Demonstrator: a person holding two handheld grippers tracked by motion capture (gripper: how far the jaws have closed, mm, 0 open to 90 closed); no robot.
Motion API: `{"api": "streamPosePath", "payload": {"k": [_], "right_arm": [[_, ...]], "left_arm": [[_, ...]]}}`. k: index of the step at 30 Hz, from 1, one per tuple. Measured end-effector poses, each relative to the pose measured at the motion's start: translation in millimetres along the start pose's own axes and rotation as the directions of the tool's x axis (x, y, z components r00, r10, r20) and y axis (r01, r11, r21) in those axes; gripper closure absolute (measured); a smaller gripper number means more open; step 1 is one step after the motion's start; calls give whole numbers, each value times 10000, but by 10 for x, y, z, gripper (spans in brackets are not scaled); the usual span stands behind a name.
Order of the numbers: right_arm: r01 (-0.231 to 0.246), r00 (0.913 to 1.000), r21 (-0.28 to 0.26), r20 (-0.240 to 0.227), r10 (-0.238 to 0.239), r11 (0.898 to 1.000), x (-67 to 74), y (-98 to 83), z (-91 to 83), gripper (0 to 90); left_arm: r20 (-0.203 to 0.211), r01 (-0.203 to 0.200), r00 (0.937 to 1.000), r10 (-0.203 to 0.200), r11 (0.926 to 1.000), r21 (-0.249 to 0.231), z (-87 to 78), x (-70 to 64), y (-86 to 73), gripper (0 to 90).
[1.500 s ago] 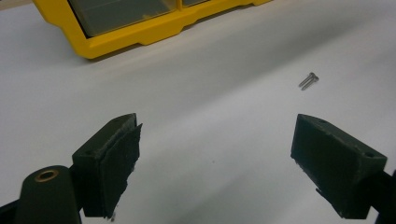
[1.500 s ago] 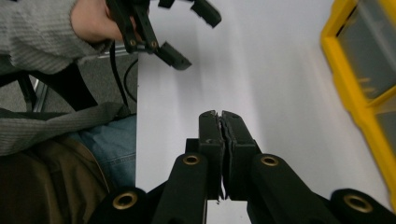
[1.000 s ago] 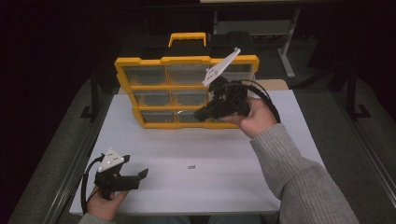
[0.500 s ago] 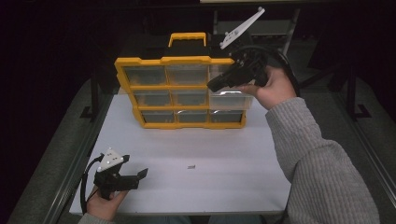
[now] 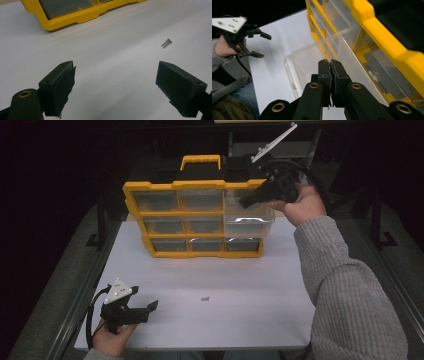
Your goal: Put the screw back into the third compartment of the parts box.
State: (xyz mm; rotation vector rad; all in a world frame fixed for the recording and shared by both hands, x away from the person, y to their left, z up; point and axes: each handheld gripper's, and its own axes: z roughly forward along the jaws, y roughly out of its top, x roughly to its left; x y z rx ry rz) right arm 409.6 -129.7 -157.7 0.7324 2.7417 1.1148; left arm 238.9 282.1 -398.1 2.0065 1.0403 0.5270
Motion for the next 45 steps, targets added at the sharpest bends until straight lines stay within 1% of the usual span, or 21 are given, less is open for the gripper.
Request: {"api": "streamPosePath", "payload": {"k": [7, 10, 12, 15, 18, 22, 23, 24, 27, 28, 29, 31, 32, 33, 36, 37, 38, 39, 40, 43, 45], "right_arm": [[-68, 10000, 243, 56, 67, 9997, -78, -85, 93, 856], [-109, 9999, 235, 85, 107, 9997, -81, -94, 105, 803], [-73, 9999, 212, 149, 70, 9997, -74, -89, 98, 803], [-62, 10000, -10, 73, 62, 10000, -33, -66, 49, 802], [68, 10000, -100, 21, -68, 9999, 50, -16, -9, 791], [372, 9993, -299, -81, -375, 9989, 159, 44, -72, 778], [511, 9986, -354, -78, -514, 9981, 202, 62, -90, 776], [730, 9972, -486, -103, -736, 9961, 286, 95, -116, 774], [839, 9959, -634, -287, -859, 9945, 395, 123, -129, 766], [1024, 9940, -657, -321, -1046, 9926, 425, 127, -125, 760], [1128, 9928, -663, -334, -1152, 9914, 458, 131, -117, 753], [1270, 9906, -659, -420, -1299, 9897, 526, 133, -99, 728], [1297, 9897, -706, -512, -1335, 9890, 561, 128, -86, 720], [1343, 9888, -742, -562, -1386, 9882, 593, 118, -68, 716], [1438, 9855, -779, -794, -1499, 9865, 682, 71, 17, 692], [1716, 9812, -796, -751, -1775, 9820, 691, 49, 64, 683], [1716, 9812, -796, -751, -1775, 9820, 691, 49, 64, 683], [1742, 9801, -776, -831, -1805, 9817, 716, 27, 108, 674], [1872, 9759, -796, -991, -1947, 9791, 763, -30, 218, 660], [1946, 9710, -797, -1253, -2035, 9776, 827, -118, 388, 647], [1992, 9675, -792, -1427, -2089, 9767, 861, -175, 512, 643]], "left_arm": [[-18, -42, 10000, 42, 10000, 14, -3, 4, 1, 148], [-8, -16, 10000, 16, 10000, -10, -1, 1, 1, 148], [-18, -36, 10000, 36, 10000, 82, -8, -1, 5, 148], [18, 140, 9999, -140, 9998, -157, 11, -12, 0, 148], [34, 177, 9998, -177, 9998, -11, 2, -10, -2, 148], [29, 229, 9997, -229, 9997, -84, 3, -15, -1, 148], [3, 76, 10000, -76, 10000, 36, -3, -6, 0, 148], [34, 235, 9997, -234, 9997, -85, 4, -16, -1, 148], [5, 196, 9998, -196, 9998, 81, -12, -17, 6, 148], [0, 238, 9997, -238, 9997, 113, -16, -20, 7, 148], [23, 274, 9996, -274, 9996, -119, 0, -21, -1, 148], [19, 240, 9997, -240, 9997, -76, -3, -17, -1, 148], [12, 138, 9999, -138, 9999, 10, -8, -10, -1, 148], [25, 272, 9996, -272, 9996, -107, 1, -20, -1, 148], [28, 190, 9998, -190, 9998, -55, 1, -17, 0, 148], [22, 200, 9998, -200, 9998, 24, -4, -18, 2, 148], [22, 200, 9998, -200, 9998, 24, -4, -18, 2, 148], [31, 245, 9997, -244, 9996, -145, 10, -22, -3, 148], [30, 236, 9997, -235, 9996, -141, 9, -21, -3, 148], [0, 127, 9999, -127, 9997, -208, 10, -14, 1, 148], [-7, 99, 10000, -99, 9999, 26, -10, -13, 9, 148]]}}
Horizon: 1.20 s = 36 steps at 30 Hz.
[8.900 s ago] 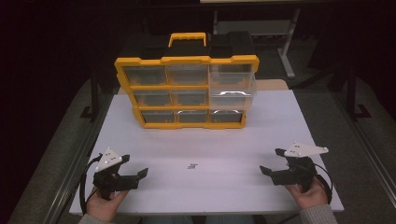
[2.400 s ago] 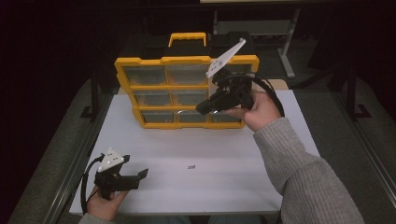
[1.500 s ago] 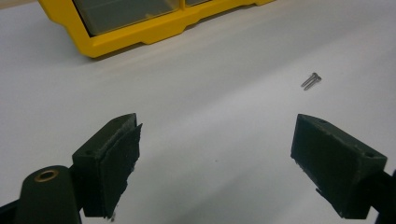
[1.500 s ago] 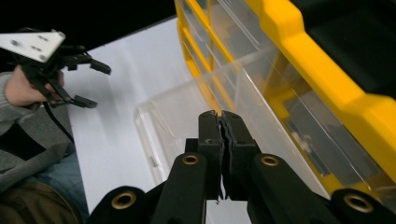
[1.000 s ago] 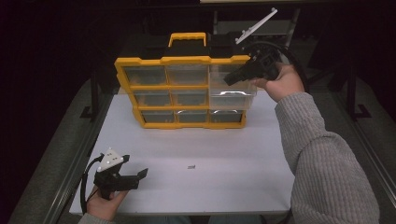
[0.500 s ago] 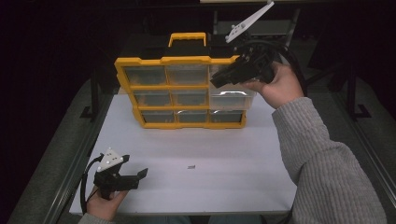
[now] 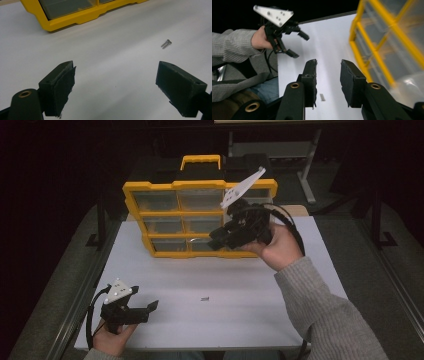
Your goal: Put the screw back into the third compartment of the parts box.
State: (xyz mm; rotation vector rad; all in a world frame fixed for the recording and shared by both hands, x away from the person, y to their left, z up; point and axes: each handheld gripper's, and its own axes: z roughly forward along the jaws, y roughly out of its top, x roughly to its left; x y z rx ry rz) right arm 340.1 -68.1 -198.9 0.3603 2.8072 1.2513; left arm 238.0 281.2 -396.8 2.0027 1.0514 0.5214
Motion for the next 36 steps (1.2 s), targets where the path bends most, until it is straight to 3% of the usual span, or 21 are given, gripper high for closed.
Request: {"api": "streamPosePath", "payload": {"k": [2, 8, 9, 17, 20, 25, 36], "right_arm": [[-15, 10000, 66, -97, 16, 10000, 27, -60, 121, 641], [-42, 9991, 411, -414, 59, 9991, 71, -226, 516, 614], [-44, 9988, 452, -487, 66, 9990, 75, -252, 574, 613], [-206, 9964, 895, -795, 277, 9958, 92, -478, 1010, 621], [-268, 9967, 1103, -729, 350, 9935, 83, -561, 1126, 628], [-409, 9952, 1299, -830, 520, 9907, 54, -719, 1322, 637], [-787, 9919, 1704, -855, 944, 9822, 2, -1014, 1645, 698]], "left_arm": [[10, 33, 10000, -33, 9998, -188, 15, 0, -7, 148], [-5, -129, 9999, 129, 9999, -42, 11, 11, -9, 148], [20, 75, 10000, -74, 9997, -227, 23, -5, -13, 148], [37, 84, 10000, -84, 9999, -148, 18, -5, -11, 148], [18, -72, 10000, 73, 9999, -154, 15, 4, -9, 148], [59, 150, 9999, -149, 9996, -218, 25, -13, -15, 148], [85, 136, 9999, -134, 9998, -157, 23, -17, -13, 148]]}}
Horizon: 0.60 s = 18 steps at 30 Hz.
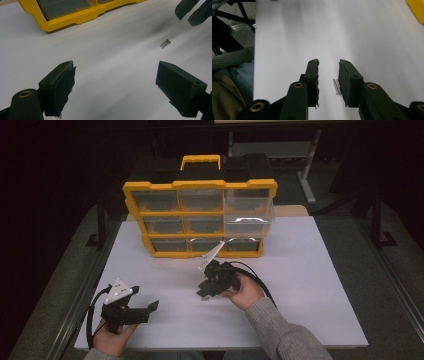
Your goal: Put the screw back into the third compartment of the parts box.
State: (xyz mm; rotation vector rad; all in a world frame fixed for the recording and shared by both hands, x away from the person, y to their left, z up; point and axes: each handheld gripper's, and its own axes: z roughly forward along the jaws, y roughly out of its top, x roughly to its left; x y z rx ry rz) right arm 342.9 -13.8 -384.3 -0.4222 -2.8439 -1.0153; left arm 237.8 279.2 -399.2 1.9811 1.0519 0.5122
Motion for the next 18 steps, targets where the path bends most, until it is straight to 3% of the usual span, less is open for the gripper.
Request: {"api": "streamPosePath", "payload": {"k": [12, 13, 18], "right_arm": [[195, 9996, 357, 210, -202, 9992, -172, -156, 279, 740], [-21, 9997, 460, 223, 11, 9989, -171, -162, 289, 744], [44, 9995, 599, 301, -62, 9982, -205, -188, 355, 754]], "left_arm": [[11, -95, 10000, 95, 9999, 67, -5, 7, -1, 148], [13, -128, 9999, 128, 9999, 104, -8, 12, -1, 148], [1, -135, 9999, 135, 9999, 75, -9, 15, -1, 148]]}}
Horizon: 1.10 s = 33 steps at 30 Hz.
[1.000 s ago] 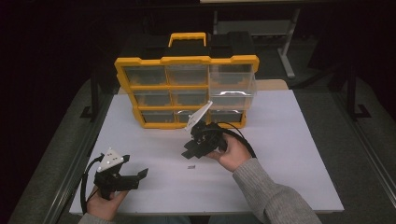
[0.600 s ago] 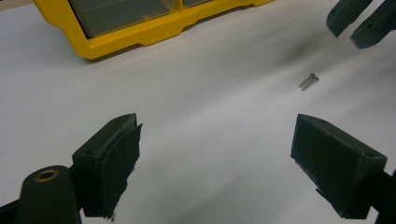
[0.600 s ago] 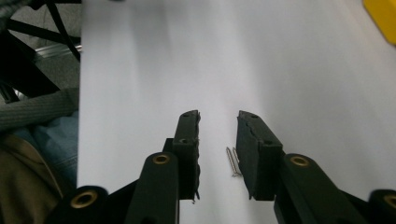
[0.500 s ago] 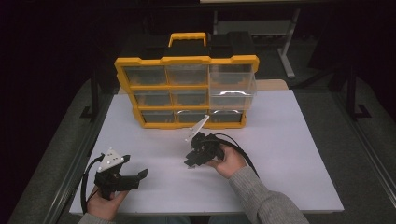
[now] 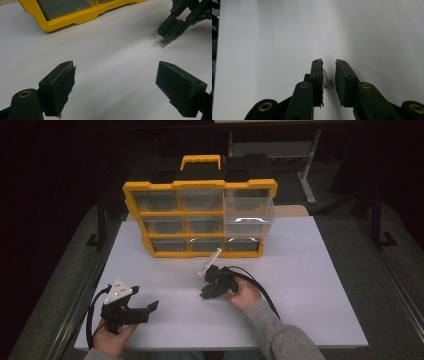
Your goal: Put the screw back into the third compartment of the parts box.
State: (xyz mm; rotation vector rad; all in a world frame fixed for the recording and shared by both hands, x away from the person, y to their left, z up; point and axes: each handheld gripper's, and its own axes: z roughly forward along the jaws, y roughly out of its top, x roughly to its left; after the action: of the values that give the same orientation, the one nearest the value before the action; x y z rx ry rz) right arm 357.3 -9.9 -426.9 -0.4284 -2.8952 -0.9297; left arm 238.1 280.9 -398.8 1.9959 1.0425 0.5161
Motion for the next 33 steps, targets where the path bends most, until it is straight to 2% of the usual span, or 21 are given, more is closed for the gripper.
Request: {"api": "streamPosePath", "payload": {"k": [4, 5, 8, 9, 11, 12, 13, 15, 16, 17, 18, 19, 25, 32, 33], "right_arm": [[-57, 9999, 92, 104, 56, 9999, -11, -5, 26, 755], [-4, 9999, 91, 127, 3, 10000, -17, -5, 33, 756], [17, 9999, 153, 168, -20, 9999, -25, -6, 52, 757], [-121, 9998, 233, 181, 116, 9997, -17, -8, 51, 757], [12, 9996, 201, 273, -18, 9998, -28, -9, 59, 761], [-36, 9991, 300, 417, 24, 9995, -20, -8, 54, 762], [153, 9986, 243, 503, -165, 9996, -27, -8, 61, 765], [0, 9984, 426, 560, -24, 9991, -5, -8, 60, 778], [163, 9976, 403, 665, -190, 9991, -6, -7, 63, 785], [636, 9951, 240, 745, -652, 9977, -24, -1, 77, 791], [423, 9953, 426, 848, -458, 9982, 4, 0, 71, 798], [754, 9926, 356, 924, -784, 9965, 0, 6, 80, 806], [881, 9889, 532, 1152, -937, 9947, 35, 20, 86, 835], [734, 9932, 356, 885, -763, 9967, -21, 19, 87, 843], [-15, 9967, 667, 815, -39, 9978, 20, 13, 66, 843]], "left_arm": [[-7, -27, 10000, 27, 10000, -25, -3, 3, 1, 148], [-24, -159, 9999, 159, 9999, 68, -10, 14, 2, 148], [-22, -143, 9999, 143, 9999, 67, -11, 15, 1, 148], [-20, -136, 9999, 136, 9999, 49, -11, 14, 1, 148], [-21, -168, 9999, 168, 9998, 44, -11, 13, 3, 148], [-15, -55, 10000, 55, 10000, -39, -4, 4, 3, 148], [-13, -69, 10000, 69, 10000, -27, -4, 6, 2, 148], [-4, -31, 10000, 31, 10000, -17, -3, 4, 1, 148], [-6, -22, 10000, 22, 10000, -23, -1, 4, 0, 148], [-3, -6, 10000, 6, 10000, 2, -1, 3, 0, 148], [0, 8, 10000, -8, 10000, -7, 0, 2, 0, 148], [5, 23, 10000, -23, 10000, -7, 1, -1, 0, 148], [27, 45, 10000, -45, 10000, -7, 8, -10, 0, 148], [18, -2, 10000, 2, 10000, 33, 0, -4, 2, 148], [16, 52, 10000, -52, 10000, -5, 3, -6, 0, 149]]}}
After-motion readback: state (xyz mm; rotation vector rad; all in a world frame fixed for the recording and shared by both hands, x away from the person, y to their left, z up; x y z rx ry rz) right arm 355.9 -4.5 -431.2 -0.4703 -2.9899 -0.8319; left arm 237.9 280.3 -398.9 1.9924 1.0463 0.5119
